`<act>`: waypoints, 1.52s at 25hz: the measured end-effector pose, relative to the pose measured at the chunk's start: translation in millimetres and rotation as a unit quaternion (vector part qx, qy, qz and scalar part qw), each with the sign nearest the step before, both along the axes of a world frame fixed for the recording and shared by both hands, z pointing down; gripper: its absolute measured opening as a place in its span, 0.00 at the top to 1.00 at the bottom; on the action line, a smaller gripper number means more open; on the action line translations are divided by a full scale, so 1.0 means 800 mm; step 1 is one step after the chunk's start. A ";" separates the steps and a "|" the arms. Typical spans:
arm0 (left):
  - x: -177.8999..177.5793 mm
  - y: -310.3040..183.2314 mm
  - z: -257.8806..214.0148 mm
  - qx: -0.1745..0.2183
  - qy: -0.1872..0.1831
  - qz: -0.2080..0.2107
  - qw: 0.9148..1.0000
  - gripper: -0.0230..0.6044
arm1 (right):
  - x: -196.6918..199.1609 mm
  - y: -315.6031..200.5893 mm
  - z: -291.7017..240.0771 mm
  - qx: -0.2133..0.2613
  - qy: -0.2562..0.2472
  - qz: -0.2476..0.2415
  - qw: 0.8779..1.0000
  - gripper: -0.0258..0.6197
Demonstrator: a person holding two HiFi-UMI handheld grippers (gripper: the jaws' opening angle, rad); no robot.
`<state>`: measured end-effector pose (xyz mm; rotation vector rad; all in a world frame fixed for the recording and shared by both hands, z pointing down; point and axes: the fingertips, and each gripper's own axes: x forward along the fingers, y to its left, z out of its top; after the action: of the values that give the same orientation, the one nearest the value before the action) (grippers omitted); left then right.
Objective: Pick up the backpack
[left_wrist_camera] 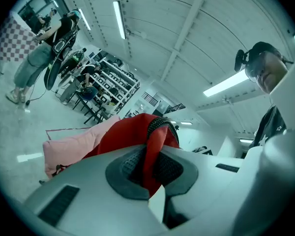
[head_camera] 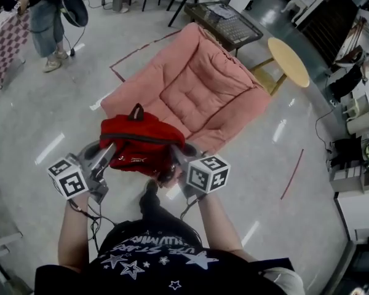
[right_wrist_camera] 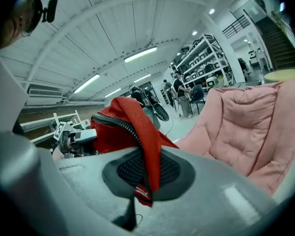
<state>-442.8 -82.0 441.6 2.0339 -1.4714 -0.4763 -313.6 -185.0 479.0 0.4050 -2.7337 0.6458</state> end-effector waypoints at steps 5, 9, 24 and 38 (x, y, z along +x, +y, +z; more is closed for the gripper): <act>0.000 0.086 0.028 0.018 -0.007 -0.004 1.000 0.93 | -0.003 0.080 0.021 0.021 -0.007 0.001 1.000 0.93; 0.034 0.158 0.032 0.017 -0.014 -0.002 1.000 0.93 | 0.032 0.139 0.018 0.026 -0.013 0.015 0.999 0.93; 0.109 0.304 0.027 0.055 0.011 0.035 0.998 0.93 | 0.117 0.300 0.002 0.044 -0.012 0.045 0.998 0.93; 0.269 0.360 0.041 0.027 0.017 0.046 0.998 0.93 | 0.300 0.378 0.021 0.017 0.018 0.050 0.998 0.93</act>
<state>-227.4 206.0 474.5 2.1157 -1.3518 -0.5150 -73.7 117.3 495.9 0.5580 -2.7073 0.6104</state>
